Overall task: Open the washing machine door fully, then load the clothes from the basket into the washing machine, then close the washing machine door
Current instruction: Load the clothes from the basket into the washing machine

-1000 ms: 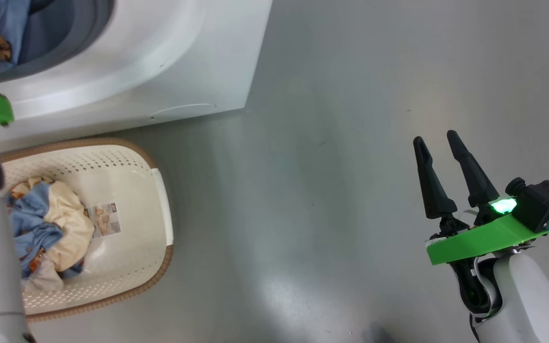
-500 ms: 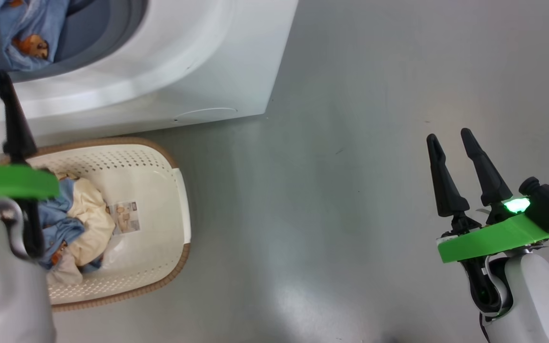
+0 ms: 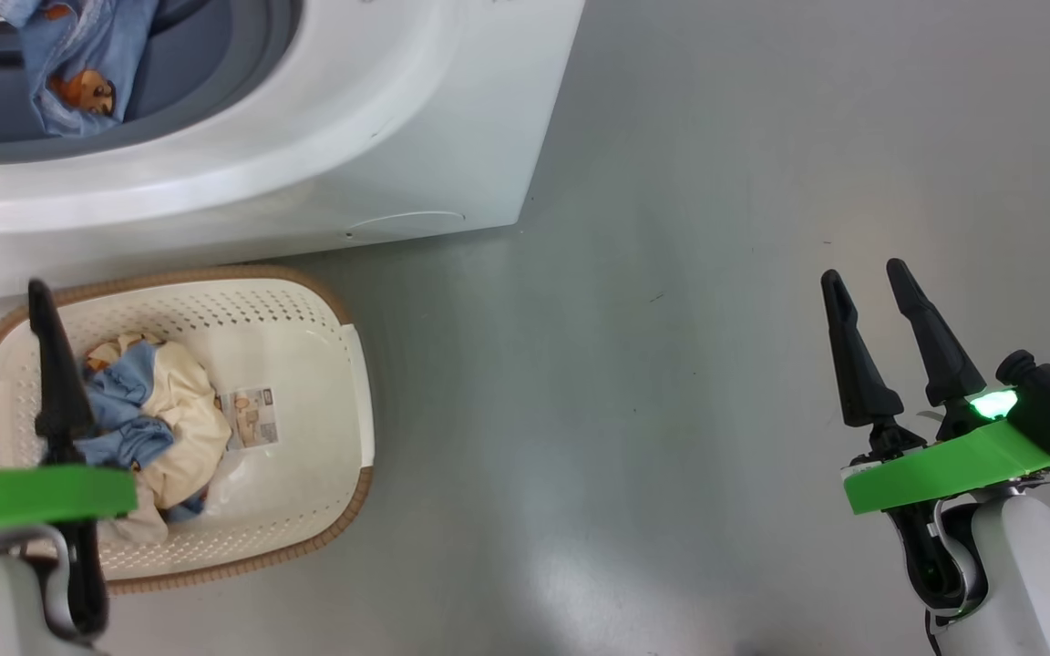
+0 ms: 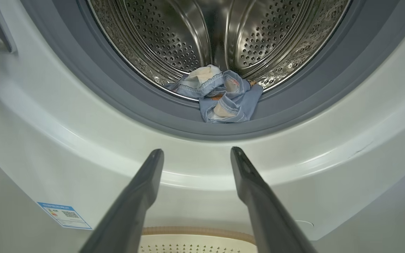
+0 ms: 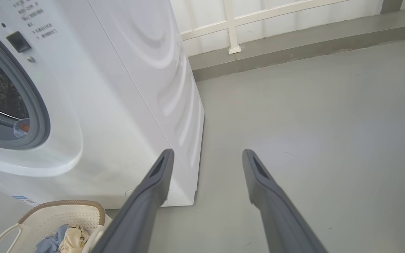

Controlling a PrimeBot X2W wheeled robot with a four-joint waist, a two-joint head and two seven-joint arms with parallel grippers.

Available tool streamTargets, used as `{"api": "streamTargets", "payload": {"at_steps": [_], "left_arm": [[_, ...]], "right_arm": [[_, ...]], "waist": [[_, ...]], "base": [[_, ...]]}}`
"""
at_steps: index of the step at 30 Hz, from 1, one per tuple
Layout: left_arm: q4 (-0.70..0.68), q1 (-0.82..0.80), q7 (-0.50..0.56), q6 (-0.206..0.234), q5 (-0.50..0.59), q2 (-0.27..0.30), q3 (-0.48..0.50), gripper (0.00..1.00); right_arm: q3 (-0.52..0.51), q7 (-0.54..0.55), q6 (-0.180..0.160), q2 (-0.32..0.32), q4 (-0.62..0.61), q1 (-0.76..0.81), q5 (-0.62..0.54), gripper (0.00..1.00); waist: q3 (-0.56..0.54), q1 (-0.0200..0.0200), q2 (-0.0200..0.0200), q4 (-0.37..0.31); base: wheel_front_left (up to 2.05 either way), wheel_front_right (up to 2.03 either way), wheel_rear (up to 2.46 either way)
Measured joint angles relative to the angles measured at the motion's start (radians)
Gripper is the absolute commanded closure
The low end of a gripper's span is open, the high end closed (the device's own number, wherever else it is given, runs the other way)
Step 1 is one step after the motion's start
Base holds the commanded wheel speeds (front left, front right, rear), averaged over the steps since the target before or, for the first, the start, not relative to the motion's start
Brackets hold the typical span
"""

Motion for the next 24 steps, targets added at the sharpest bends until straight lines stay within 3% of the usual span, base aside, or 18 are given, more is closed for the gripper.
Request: {"api": "streamTargets", "payload": {"at_steps": [15,24], "left_arm": [[-0.04,0.032,0.0,0.0,0.008,-0.017,-0.007,0.0],[0.079,-0.144,0.0,0.0,-0.034,0.008,-0.086,0.0]], "right_arm": [[-0.001,0.0,0.0,-0.003,0.001,-0.002,0.0,0.0],[-0.005,0.0,0.0,-0.003,0.001,-0.006,0.0,0.0]], "waist": [[0.006,0.0,0.0,0.002],[0.029,0.0,0.0,0.016]], "base": [[0.0,0.0,0.0],[0.0,0.0,0.0]]}}
